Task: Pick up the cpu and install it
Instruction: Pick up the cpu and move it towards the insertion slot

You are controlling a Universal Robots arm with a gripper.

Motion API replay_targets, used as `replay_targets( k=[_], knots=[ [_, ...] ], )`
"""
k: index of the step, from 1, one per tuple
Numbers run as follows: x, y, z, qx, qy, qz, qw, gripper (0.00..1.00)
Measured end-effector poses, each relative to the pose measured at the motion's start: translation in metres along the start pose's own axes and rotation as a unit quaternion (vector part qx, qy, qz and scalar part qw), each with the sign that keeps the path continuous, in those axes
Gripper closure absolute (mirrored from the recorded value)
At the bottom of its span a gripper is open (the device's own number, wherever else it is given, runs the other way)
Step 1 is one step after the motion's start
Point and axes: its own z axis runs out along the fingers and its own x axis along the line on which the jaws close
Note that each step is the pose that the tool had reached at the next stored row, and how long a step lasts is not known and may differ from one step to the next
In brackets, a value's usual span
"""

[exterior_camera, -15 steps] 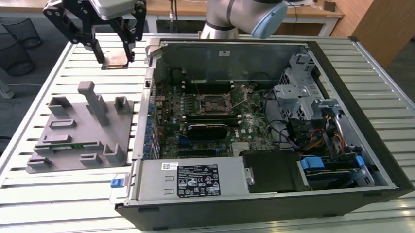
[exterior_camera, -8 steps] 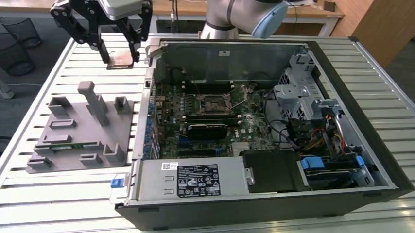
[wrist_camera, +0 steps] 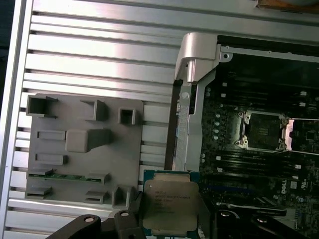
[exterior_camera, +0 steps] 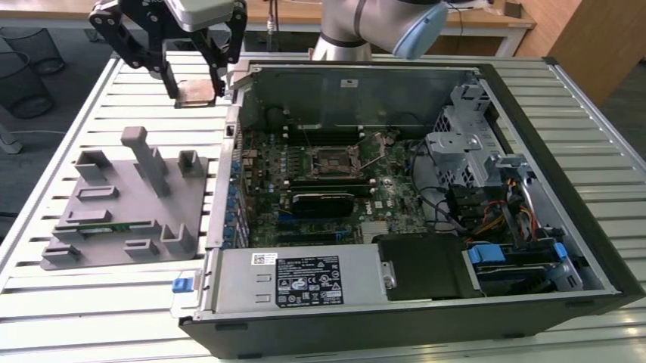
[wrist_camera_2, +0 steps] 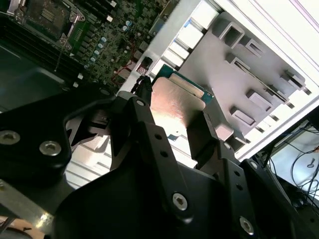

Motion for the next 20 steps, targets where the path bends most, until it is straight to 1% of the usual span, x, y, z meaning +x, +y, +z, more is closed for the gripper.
replay_targets(
  k=[20],
  knots=[
    [-0.0254, -0.0023, 0.0000, 0.0000, 0.0000, 0.000, 1.0000, 0.47]
  ],
)
